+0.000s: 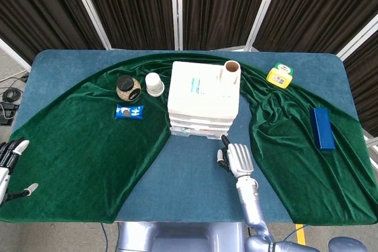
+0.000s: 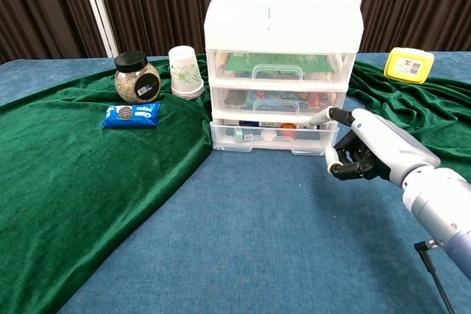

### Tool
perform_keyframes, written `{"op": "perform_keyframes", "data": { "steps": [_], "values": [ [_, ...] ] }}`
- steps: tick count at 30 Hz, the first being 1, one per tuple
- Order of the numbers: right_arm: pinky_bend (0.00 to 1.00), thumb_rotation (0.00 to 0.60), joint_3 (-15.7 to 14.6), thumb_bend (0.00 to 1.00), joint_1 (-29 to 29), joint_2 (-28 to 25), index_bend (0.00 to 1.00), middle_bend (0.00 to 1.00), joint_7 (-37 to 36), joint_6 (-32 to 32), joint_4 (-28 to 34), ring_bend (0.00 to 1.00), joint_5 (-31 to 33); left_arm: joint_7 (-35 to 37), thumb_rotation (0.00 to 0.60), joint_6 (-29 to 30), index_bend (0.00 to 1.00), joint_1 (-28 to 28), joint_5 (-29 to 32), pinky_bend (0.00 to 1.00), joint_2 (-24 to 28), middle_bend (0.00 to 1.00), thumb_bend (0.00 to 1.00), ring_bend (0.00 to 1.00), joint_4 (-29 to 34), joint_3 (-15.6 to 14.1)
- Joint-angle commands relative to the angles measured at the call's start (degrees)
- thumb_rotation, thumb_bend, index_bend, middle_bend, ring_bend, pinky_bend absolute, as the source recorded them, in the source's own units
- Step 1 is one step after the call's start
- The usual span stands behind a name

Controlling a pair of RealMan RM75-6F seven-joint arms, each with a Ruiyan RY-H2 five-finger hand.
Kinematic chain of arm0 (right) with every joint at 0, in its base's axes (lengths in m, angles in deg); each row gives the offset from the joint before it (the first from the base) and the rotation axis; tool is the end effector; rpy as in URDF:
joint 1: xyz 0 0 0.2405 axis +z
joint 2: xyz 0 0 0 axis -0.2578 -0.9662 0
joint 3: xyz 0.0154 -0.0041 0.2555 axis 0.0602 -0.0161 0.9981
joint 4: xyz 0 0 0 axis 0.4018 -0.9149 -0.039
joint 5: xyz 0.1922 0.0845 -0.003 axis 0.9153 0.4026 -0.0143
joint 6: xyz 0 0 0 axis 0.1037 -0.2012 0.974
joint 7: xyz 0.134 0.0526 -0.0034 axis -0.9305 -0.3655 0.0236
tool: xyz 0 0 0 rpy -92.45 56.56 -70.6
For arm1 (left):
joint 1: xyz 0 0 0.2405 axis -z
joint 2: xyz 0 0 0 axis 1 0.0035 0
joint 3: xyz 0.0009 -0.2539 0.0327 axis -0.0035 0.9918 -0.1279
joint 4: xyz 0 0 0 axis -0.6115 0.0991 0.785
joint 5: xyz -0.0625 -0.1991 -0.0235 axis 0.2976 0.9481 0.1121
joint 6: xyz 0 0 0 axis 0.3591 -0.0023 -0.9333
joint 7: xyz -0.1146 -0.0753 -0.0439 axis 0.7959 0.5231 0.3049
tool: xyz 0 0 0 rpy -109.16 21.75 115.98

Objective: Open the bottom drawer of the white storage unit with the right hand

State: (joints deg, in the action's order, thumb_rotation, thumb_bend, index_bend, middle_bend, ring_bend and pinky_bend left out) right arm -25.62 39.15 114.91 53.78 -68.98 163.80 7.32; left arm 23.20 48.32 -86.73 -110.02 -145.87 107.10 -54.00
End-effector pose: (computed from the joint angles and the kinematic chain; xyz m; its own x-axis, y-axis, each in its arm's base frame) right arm -0.1649 -0.2717 -0.0789 -0.0012 -0.1591 0.9873 -0.9967 -0.0799 -0.0141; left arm -0.3314 0.1554 0.1674 0.3491 0.0486 0.9358 0.9353 -0.0795 -0.3448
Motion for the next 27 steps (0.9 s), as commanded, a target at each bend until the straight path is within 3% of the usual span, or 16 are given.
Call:
{"op": "perform_keyframes", "data": {
  "steps": [1,27],
  "values": [
    [0.78,0.600,0.2,0.56,0.3,0.2,0.24,0.86,0.6,0.6,-0.1,0.92,0.7,0.0,0.600,0.0,0.00,0.0,0.0,0.00,0.0,0.00,0.12,0.00,0.0,0.0],
    [0.78,0.600,1.1,0.58,2.1,1.3,0.21,0.87,1.9,3.5,-1.5,0.93,3.6,0.0,0.600,-0.2,0.00,0.1,0.0,0.00,0.1,0.00,0.12,0.00,0.0,-0.1]
  ]
}}
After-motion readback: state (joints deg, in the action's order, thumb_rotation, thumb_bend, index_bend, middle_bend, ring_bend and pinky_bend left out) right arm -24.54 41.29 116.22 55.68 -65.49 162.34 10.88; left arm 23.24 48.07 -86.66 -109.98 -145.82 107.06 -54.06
